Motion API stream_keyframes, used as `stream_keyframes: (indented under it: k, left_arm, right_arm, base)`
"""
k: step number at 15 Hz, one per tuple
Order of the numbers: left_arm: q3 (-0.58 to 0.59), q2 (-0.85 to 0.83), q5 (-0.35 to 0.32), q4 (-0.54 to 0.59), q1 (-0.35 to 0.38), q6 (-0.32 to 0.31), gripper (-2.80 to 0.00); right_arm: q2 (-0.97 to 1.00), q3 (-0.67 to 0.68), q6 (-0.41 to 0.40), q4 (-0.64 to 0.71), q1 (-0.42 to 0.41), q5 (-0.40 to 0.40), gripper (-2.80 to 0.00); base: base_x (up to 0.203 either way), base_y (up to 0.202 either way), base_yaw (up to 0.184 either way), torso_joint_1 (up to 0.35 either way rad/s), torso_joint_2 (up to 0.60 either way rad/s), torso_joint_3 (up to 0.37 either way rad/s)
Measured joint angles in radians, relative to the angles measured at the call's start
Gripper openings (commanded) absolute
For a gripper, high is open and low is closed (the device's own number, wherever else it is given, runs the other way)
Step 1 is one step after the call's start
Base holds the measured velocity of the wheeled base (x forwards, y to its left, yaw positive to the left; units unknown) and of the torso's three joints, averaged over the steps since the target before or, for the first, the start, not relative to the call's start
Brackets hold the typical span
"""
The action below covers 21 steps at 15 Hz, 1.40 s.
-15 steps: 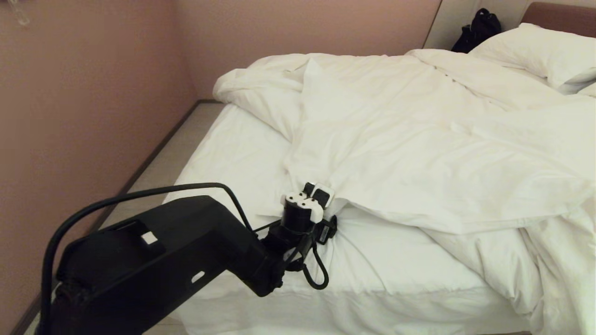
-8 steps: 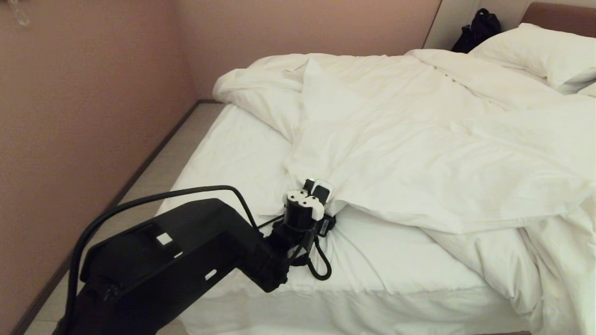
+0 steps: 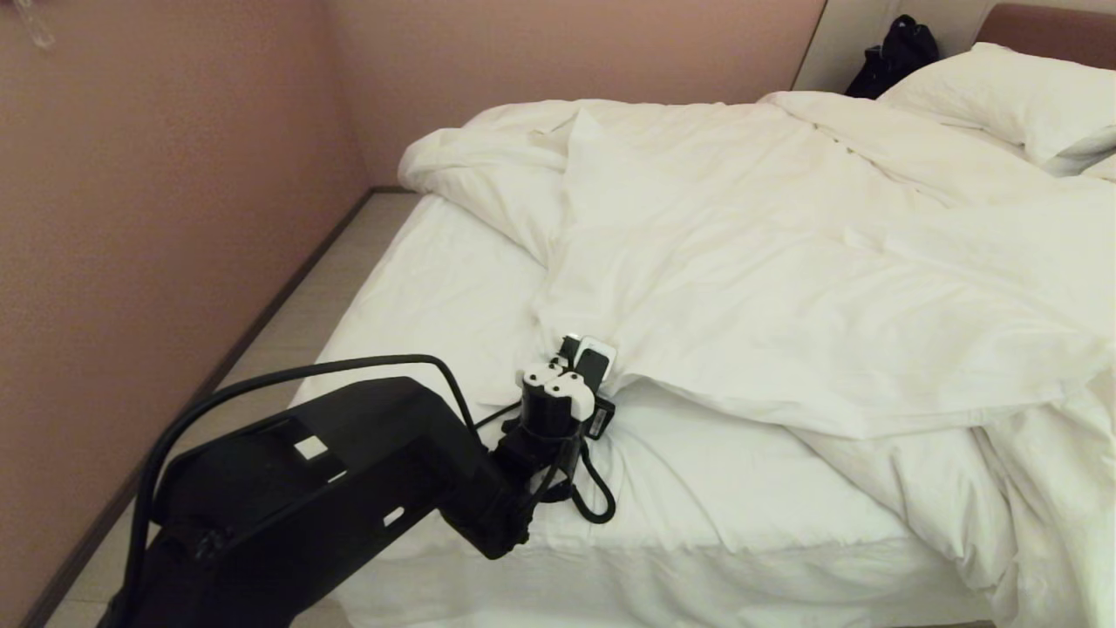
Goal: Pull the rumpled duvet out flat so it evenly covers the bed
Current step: Flatten the corners of the folded blanket
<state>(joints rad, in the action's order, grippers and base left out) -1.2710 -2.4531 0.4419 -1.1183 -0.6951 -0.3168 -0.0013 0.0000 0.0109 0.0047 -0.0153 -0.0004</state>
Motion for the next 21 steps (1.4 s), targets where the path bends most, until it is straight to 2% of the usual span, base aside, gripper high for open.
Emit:
stream_keyframes:
  k: [9, 18, 21]
  left_arm:
    - [0.127, 0.095, 0.025, -0.036, -0.002, -0.007, -2.8]
    - [0.463, 0.359, 0.062, -0.109, 0.009, -0.004, -2.8]
    - [0.558, 0.476, 0.096, -0.117, 0.029, -0.002, -2.8]
  right_arm:
    - [0.0, 0.0, 0.0, 0.0, 0.0, 0.0, -2.8]
    - [0.0, 0.0, 0.0, 0.0, 0.0, 0.0, -2.8]
    - [0.0, 0.0, 0.0, 0.0, 0.0, 0.0, -2.8]
  base:
    - [0.0, 0.0, 0.0, 0.0, 0.0, 0.0]
    - [0.0, 0.0, 0.0, 0.0, 0.0, 0.0]
    - [0.0, 0.0, 0.0, 0.0, 0.0, 0.0]
